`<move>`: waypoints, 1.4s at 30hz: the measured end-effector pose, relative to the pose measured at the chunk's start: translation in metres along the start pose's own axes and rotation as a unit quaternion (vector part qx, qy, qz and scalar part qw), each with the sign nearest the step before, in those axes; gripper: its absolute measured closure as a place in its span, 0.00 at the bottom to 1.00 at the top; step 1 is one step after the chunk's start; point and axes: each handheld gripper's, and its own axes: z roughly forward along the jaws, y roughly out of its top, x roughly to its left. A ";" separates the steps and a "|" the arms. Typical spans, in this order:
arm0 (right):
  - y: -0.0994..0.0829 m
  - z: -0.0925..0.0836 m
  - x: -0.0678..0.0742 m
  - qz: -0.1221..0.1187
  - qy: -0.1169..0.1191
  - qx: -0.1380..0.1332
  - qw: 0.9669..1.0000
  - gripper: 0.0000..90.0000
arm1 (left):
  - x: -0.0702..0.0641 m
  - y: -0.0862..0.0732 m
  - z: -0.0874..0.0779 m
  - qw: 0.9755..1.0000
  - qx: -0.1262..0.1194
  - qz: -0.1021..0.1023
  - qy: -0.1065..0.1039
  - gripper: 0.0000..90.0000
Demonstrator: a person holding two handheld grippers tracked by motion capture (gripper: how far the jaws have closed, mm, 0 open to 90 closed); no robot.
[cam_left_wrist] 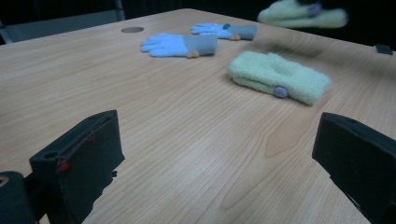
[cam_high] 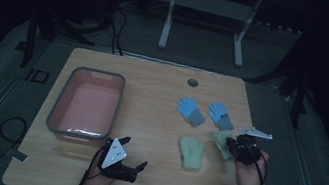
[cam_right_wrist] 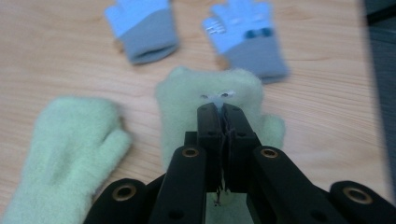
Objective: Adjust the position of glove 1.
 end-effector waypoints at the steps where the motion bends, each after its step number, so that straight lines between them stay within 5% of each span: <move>1: 0.000 -0.004 -0.001 0.006 -0.002 -0.004 1.000 0.97 | 0.000 0.000 0.000 1.000 0.000 0.000 0.000 0.02; 7: -0.012 -0.024 0.000 0.046 -0.023 -0.016 0.999 0.97 | 0.001 0.000 0.000 1.000 0.003 0.000 -0.001 0.02; 15: -0.036 -0.012 0.013 0.089 -0.028 -0.011 0.996 0.97 | 0.000 0.000 0.000 1.000 0.002 0.004 -0.002 0.02; 26: -0.052 0.013 0.015 0.088 -0.058 0.006 0.994 0.97 | 0.000 0.000 0.000 1.000 0.002 0.005 -0.006 0.02; 34: -0.057 0.027 0.010 0.068 -0.043 0.031 0.996 0.94 | -0.001 0.000 0.000 1.000 0.001 0.007 -0.006 0.02; 42: -0.043 0.013 -0.007 0.029 -0.007 0.030 0.999 0.76 | 0.000 0.000 0.000 1.000 0.001 0.005 -0.005 0.02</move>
